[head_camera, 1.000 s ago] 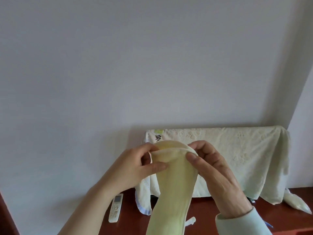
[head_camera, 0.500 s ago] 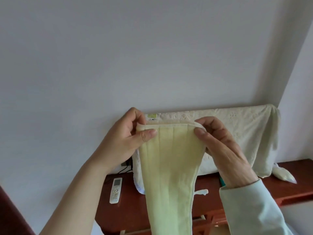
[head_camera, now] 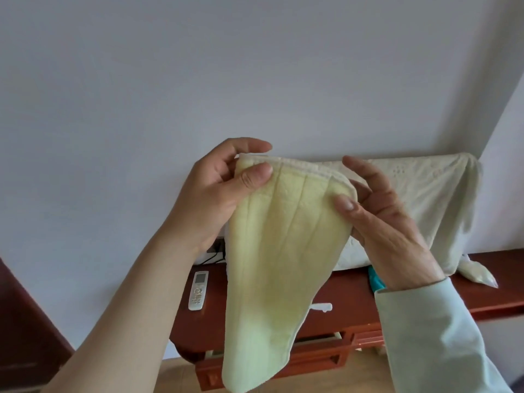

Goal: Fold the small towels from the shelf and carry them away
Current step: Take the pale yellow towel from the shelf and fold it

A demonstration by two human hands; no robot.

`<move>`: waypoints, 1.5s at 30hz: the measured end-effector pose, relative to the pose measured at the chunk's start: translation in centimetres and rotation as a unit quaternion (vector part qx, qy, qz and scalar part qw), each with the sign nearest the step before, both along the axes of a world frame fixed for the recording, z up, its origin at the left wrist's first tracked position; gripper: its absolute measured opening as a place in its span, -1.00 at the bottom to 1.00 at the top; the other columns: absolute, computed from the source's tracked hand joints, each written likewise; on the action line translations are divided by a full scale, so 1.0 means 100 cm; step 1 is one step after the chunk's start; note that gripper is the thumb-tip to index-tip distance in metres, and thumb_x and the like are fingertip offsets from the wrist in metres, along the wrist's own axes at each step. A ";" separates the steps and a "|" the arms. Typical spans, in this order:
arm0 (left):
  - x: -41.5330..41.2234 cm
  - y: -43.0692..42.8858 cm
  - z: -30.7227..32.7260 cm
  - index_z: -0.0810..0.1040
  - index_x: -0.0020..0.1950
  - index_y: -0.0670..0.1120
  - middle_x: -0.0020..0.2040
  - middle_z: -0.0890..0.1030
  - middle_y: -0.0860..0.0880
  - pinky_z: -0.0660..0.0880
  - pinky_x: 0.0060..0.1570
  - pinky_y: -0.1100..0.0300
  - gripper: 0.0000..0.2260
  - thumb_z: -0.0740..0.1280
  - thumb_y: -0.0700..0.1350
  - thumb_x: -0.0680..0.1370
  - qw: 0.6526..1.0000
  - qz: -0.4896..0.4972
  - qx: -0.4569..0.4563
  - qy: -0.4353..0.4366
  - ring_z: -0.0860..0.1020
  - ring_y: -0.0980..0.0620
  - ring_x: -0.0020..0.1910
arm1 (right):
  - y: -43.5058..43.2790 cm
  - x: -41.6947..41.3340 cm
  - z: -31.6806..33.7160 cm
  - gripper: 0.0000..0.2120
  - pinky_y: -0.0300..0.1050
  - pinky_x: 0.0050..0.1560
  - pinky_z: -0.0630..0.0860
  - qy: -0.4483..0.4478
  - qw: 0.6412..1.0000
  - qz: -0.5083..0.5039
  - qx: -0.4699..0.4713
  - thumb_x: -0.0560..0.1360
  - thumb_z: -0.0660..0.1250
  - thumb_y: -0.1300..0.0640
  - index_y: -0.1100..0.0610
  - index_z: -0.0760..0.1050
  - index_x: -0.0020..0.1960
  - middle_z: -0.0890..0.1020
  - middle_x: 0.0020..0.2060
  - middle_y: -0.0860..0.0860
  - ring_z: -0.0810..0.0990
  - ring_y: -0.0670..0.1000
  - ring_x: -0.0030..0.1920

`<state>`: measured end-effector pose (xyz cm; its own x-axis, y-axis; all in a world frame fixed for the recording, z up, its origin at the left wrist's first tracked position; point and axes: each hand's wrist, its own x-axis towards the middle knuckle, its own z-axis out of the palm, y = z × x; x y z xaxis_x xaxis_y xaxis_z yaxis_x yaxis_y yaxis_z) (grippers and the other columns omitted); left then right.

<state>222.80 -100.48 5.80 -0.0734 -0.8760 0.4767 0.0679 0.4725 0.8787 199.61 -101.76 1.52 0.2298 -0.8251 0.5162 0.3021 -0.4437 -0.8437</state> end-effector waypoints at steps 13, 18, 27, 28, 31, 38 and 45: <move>-0.017 -0.001 0.023 0.64 0.05 -0.04 -0.15 0.65 -0.01 0.63 -0.10 0.12 -0.80 0.45 -0.13 0.43 0.998 -0.040 -0.024 0.046 0.66 0.04 -0.14 | 0.010 0.008 -0.035 -0.42 -0.26 0.05 0.63 0.175 0.974 0.055 0.132 0.27 0.64 0.18 0.01 0.55 0.25 0.74 0.11 -0.06 0.71 -0.08 0.14; -0.019 -0.006 0.034 0.60 0.06 -0.09 -0.18 0.67 0.01 0.62 -0.15 0.15 -0.79 0.44 -0.16 0.44 0.996 -0.033 -0.030 0.077 0.67 0.07 -0.17 | 0.008 0.014 -0.051 -0.55 -0.43 0.04 0.54 0.357 0.919 0.004 0.168 0.34 0.63 -0.02 -0.21 0.56 0.15 0.70 -0.02 -0.39 0.64 -0.38 0.02; -0.014 -0.026 0.017 0.59 0.22 -0.09 -0.12 0.73 0.00 0.66 -0.11 0.12 -0.77 0.42 -0.18 0.57 0.994 0.024 0.045 0.094 0.71 0.04 -0.13 | 0.011 0.021 -0.035 -0.84 -0.55 -0.21 0.48 0.319 0.933 0.027 0.167 0.62 0.30 0.04 -0.19 0.57 -0.05 0.68 -0.25 -0.43 0.62 -0.45 -0.19; -0.012 -0.028 0.013 0.58 0.26 -0.10 -0.08 0.74 0.00 0.66 -0.11 0.12 -0.73 0.43 -0.15 0.57 0.993 0.032 0.066 0.090 0.73 0.04 -0.11 | 0.012 0.022 -0.032 -0.83 -0.51 -0.24 0.51 0.305 0.935 0.031 0.179 0.62 0.29 0.06 -0.17 0.58 -0.07 0.70 -0.28 -0.35 0.65 -0.40 -0.22; -0.005 -0.037 -0.004 0.47 0.39 -0.20 0.14 0.69 -0.15 0.61 0.00 0.07 -0.45 0.51 0.03 0.51 0.989 0.024 0.125 0.078 0.70 -0.08 0.04 | 0.007 0.027 -0.026 -0.83 -0.50 -0.43 0.44 0.284 0.934 0.029 0.216 0.63 0.26 0.10 -0.03 0.51 -0.13 0.64 -0.51 -0.27 0.61 -0.34 -0.45; 0.008 -0.034 -0.061 0.64 0.30 -0.10 0.16 0.70 -0.16 0.60 0.03 0.12 -0.38 0.44 0.33 0.43 0.961 -0.150 0.214 0.089 0.68 -0.07 0.13 | 0.000 0.031 -0.026 -0.64 -0.15 0.01 0.62 0.135 0.938 -0.030 0.319 0.29 0.52 -0.17 -0.02 0.61 0.00 0.76 -0.24 -0.18 0.75 -0.11 -0.13; 0.013 -0.021 -0.096 0.66 0.29 -0.01 0.28 0.67 -0.13 0.57 0.15 0.12 -0.32 0.54 0.36 0.30 0.952 -0.178 0.247 0.001 0.64 -0.09 0.26 | -0.010 0.029 -0.030 -0.60 -0.13 -0.06 0.63 0.123 0.942 -0.040 0.311 0.33 0.47 -0.17 0.06 0.63 0.05 0.78 -0.19 -0.06 0.76 -0.09 -0.17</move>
